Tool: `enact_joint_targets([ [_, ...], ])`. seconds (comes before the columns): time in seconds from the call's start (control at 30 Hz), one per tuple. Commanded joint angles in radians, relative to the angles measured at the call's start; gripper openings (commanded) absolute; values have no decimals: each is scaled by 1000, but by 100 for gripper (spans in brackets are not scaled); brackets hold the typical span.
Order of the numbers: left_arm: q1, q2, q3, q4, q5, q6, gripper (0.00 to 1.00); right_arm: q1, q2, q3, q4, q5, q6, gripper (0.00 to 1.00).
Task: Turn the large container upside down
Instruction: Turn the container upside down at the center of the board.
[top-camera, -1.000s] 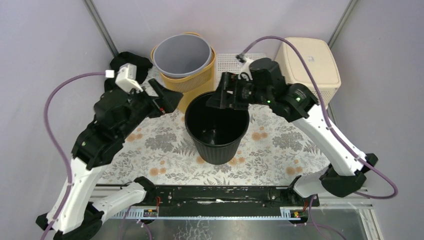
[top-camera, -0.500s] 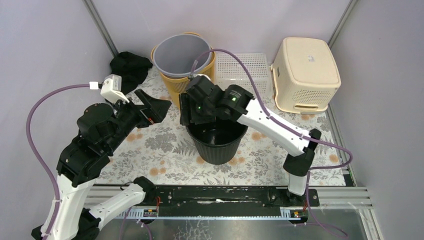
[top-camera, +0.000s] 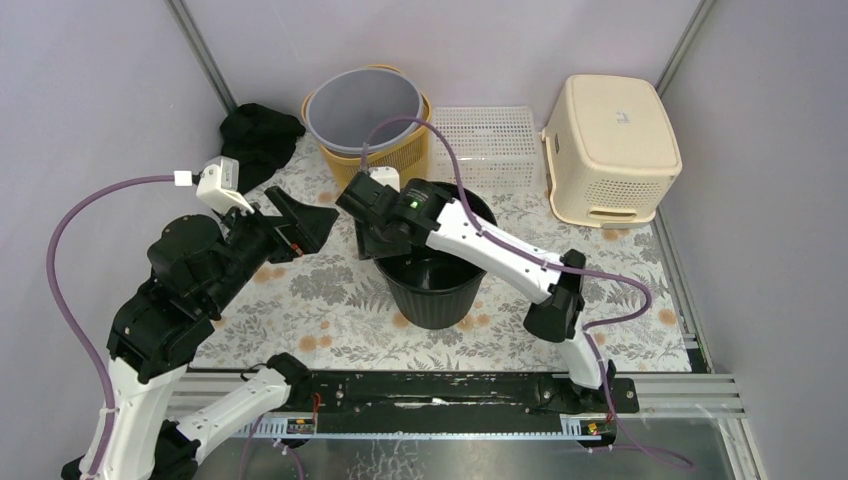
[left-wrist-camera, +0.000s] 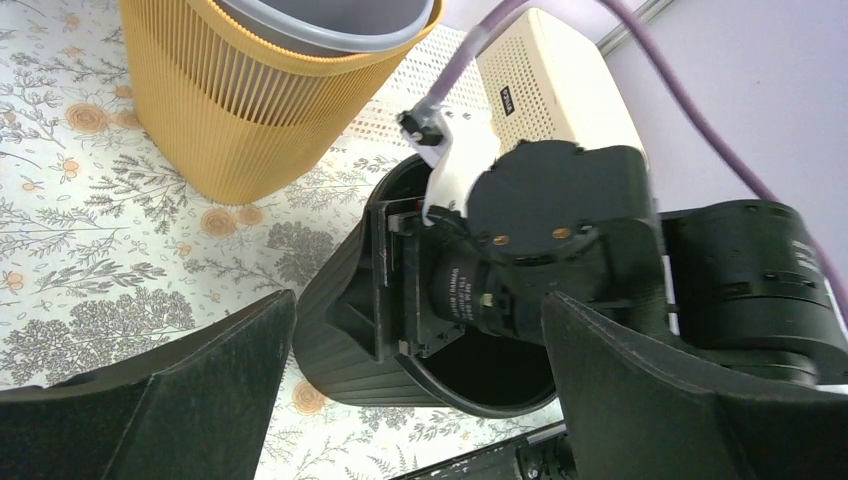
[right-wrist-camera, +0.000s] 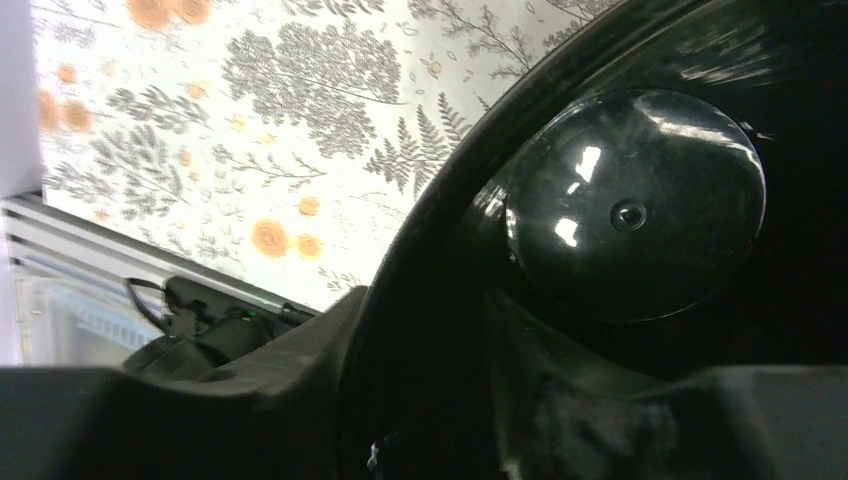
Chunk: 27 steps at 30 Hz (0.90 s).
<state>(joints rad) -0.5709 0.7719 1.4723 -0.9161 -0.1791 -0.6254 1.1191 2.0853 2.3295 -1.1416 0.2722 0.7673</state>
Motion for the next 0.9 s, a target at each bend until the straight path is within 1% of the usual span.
enact_joint_targets([
  [0.0, -3, -5, -4, -7, 13, 25, 100, 10, 21, 45, -60, 44, 25, 44],
  [0.03, -3, -3, -4, -7, 17, 25, 100, 9, 18, 46, -58, 44, 23, 31],
  [0.13, -3, 6, -6, -7, 30, 23, 100, 9, 6, 87, -69, 46, 7, 2],
  [0.17, -3, 10, -5, -9, 35, 23, 100, 7, 2, 108, -70, 38, -1, 0],
  [0.23, -3, 21, 8, -12, 46, 23, 100, 1, -24, 137, -53, 3, -18, 0],
  [0.33, -4, 43, 49, -35, 50, 24, 100, -2, -131, 117, 52, -83, -37, 0],
  [0.43, -3, 63, 126, -75, 42, 23, 100, -16, -302, 21, 193, -148, -36, 0],
  [0.47, -2, 71, 156, -90, 37, 21, 100, -43, -373, -55, 261, -191, -19, 0],
  [0.5, -3, 80, 188, -108, 34, 21, 100, -71, -462, -172, 372, -239, -6, 0],
  [0.57, -3, 100, 238, -139, 34, 22, 100, -135, -611, -458, 631, -337, 79, 0],
  [0.6, -3, 107, 259, -147, 32, 23, 100, -168, -654, -612, 751, -404, 119, 0],
  [0.63, -3, 111, 274, -152, 28, 23, 100, -196, -687, -709, 885, -446, 152, 0],
  [0.67, -3, 112, 282, -155, 19, 22, 100, -217, -710, -791, 962, -477, 177, 0],
  [0.73, -3, 109, 288, -155, 4, 13, 100, -250, -738, -965, 1235, -525, 255, 0],
  [0.8, -3, 105, 288, -155, -11, 6, 100, -268, -736, -1126, 1512, -557, 371, 0],
  [0.87, -3, 111, 289, -166, -26, 0, 100, -275, -700, -1237, 1771, -569, 477, 0],
])
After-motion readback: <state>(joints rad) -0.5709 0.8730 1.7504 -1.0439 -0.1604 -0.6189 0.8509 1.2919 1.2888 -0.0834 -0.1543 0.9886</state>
